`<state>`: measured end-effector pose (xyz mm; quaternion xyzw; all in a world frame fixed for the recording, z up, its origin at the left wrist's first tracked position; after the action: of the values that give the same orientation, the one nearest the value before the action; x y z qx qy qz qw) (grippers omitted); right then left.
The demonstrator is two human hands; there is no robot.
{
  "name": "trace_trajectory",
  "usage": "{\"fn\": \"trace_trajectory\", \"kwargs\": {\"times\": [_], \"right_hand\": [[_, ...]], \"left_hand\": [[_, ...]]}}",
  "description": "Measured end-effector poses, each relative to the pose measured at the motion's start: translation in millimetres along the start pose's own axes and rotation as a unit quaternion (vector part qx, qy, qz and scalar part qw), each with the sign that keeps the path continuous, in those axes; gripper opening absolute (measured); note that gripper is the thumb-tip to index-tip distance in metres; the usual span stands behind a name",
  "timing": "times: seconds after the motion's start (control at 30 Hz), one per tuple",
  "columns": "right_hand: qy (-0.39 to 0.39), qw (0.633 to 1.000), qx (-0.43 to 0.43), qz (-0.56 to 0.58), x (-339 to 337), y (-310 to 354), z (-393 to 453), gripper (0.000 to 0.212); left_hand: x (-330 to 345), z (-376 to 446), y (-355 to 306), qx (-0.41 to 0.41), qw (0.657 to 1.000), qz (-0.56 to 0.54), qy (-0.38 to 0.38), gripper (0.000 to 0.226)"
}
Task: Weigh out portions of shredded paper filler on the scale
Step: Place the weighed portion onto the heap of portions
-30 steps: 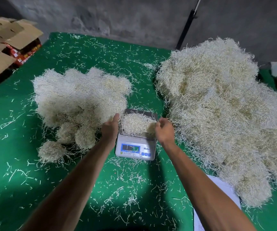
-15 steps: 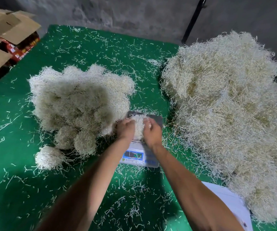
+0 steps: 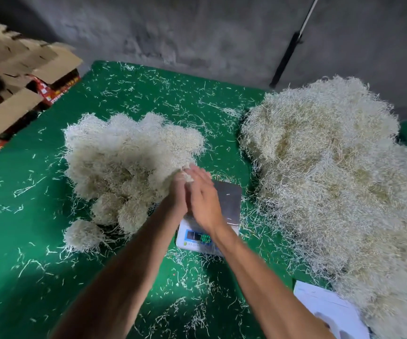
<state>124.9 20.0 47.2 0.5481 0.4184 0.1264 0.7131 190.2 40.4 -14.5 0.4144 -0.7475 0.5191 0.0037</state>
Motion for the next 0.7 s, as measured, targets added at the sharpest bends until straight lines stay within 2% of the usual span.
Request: {"fn": "trace_trajectory", "kwargs": {"times": [0.07, 0.13, 0.17, 0.2, 0.23, 0.27, 0.33, 0.37, 0.4, 0.43, 0.47, 0.5, 0.53, 0.57, 0.6, 0.63, 0.67, 0.7], "right_hand": [[-0.030, 0.999, 0.005, 0.020, -13, 8, 8, 0.057], [-0.059, 0.997, 0.030, 0.041, -38, 1, 10, 0.048], [-0.059, 0.997, 0.022, 0.036, -44, -2, 8, 0.043], [-0.053, 0.998, -0.004, 0.016, -42, 0, 3, 0.040], [-0.047, 0.998, -0.041, -0.008, -32, 3, -5, 0.039], [-0.038, 0.995, -0.081, -0.034, -15, 9, -13, 0.040], [-0.032, 0.982, -0.156, -0.101, 16, 22, -26, 0.040], [-0.043, 0.972, -0.186, -0.137, 24, 28, -25, 0.036], [-0.059, 0.964, -0.195, -0.173, 24, 34, -20, 0.033], [-0.076, 0.960, -0.178, -0.202, 20, 37, -10, 0.033], [-0.073, 0.963, -0.135, -0.222, 14, 37, 2, 0.040], [-0.040, 0.965, -0.084, -0.245, 15, 34, 16, 0.048], [0.005, 0.963, -0.043, -0.264, 22, 33, 29, 0.055], [0.039, 0.962, -0.013, -0.269, 32, 34, 40, 0.059], [0.055, 0.966, 0.005, -0.252, 42, 36, 49, 0.063], [0.063, 0.974, 0.015, -0.218, 51, 44, 59, 0.066], [0.068, 0.982, 0.014, -0.174, 61, 55, 70, 0.067], [0.065, 0.990, 0.005, -0.129, 68, 70, 84, 0.065]], "left_hand": [[1, -10, 6, -0.015, 0.996, 0.076, 0.043, 0.026], [9, -11, 10, -0.055, 0.993, 0.075, 0.079, 0.024], [16, -15, -4, -0.038, 0.992, 0.081, 0.090, 0.019], [14, -14, -19, 0.014, 0.991, 0.095, 0.093, 0.021], [7, -13, -28, 0.040, 0.994, 0.062, 0.086, 0.034], [-1, -18, -35, 0.033, 0.997, 0.015, 0.072, 0.050], [-14, -25, -37, 0.013, 0.997, 0.002, 0.070, 0.079], [-20, -22, -34, 0.020, 0.998, 0.010, 0.063, 0.087], [-23, -25, -26, -0.011, 0.995, -0.047, 0.084, 0.090], [-28, -30, -22, -0.040, 0.996, -0.018, 0.081, 0.087], [-26, -33, -15, -0.072, 0.991, -0.046, 0.101, 0.077], [-29, -33, -10, -0.073, 0.988, 0.027, 0.131, 0.068], [-30, -39, -14, -0.063, 0.978, 0.156, 0.120, 0.071], [-46, -32, -19, -0.046, 0.980, 0.185, 0.052, 0.071], [-61, -33, -22, -0.039, 0.990, 0.132, 0.019, 0.055], [-63, -37, -23, -0.069, 0.997, -0.022, 0.033, 0.040], [-67, -42, -26, -0.079, 0.991, -0.096, 0.052, 0.053], [-77, -44, -27, -0.088, 0.981, -0.169, 0.021, 0.075]]}}
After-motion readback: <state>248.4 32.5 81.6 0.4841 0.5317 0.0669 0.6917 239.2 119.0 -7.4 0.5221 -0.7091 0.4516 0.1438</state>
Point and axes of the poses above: each hand's wrist, its own z-axis towards the middle knuckle, its own x-axis out of the palm, y = z × x, the point moved 7 cm from there along z, towards the middle knuckle, and after that the axes turned 7 degrees about y, right-handed, at the moved point
